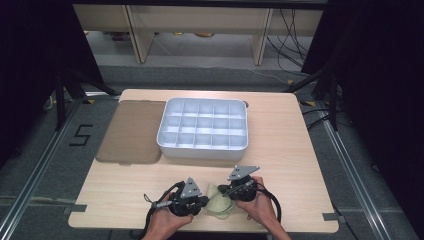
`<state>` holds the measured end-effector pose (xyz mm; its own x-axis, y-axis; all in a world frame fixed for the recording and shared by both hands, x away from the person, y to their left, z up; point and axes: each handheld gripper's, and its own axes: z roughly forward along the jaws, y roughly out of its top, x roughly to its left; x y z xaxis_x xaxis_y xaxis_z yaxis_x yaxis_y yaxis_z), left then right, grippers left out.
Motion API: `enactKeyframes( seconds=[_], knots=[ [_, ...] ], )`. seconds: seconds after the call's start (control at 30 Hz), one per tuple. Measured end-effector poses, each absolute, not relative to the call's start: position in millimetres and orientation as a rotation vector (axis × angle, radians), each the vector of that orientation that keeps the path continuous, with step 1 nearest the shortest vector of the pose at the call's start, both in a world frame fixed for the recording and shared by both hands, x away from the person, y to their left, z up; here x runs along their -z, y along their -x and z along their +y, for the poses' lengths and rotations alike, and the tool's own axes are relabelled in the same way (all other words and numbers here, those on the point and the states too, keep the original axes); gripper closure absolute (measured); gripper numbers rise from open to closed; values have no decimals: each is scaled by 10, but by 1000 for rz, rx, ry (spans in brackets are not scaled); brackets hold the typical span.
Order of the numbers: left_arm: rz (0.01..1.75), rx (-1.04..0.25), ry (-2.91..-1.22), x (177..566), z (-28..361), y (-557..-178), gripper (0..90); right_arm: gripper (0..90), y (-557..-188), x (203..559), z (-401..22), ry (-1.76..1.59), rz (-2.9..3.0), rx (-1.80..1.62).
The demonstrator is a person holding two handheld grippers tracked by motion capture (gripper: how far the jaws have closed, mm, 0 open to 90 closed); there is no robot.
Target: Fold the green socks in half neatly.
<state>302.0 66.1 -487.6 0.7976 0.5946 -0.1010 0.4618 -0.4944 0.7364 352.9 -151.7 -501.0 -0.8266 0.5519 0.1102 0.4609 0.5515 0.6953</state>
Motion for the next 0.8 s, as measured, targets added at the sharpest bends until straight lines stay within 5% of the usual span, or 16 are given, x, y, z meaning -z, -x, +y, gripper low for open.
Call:
enactKeyframes(
  seconds=[0.8],
  knots=[
    [763, -267, -2177, 4800, 719, -3012, 863, 900, -3277, 4874, -1764, -881, 2668, -1188]
  ],
)
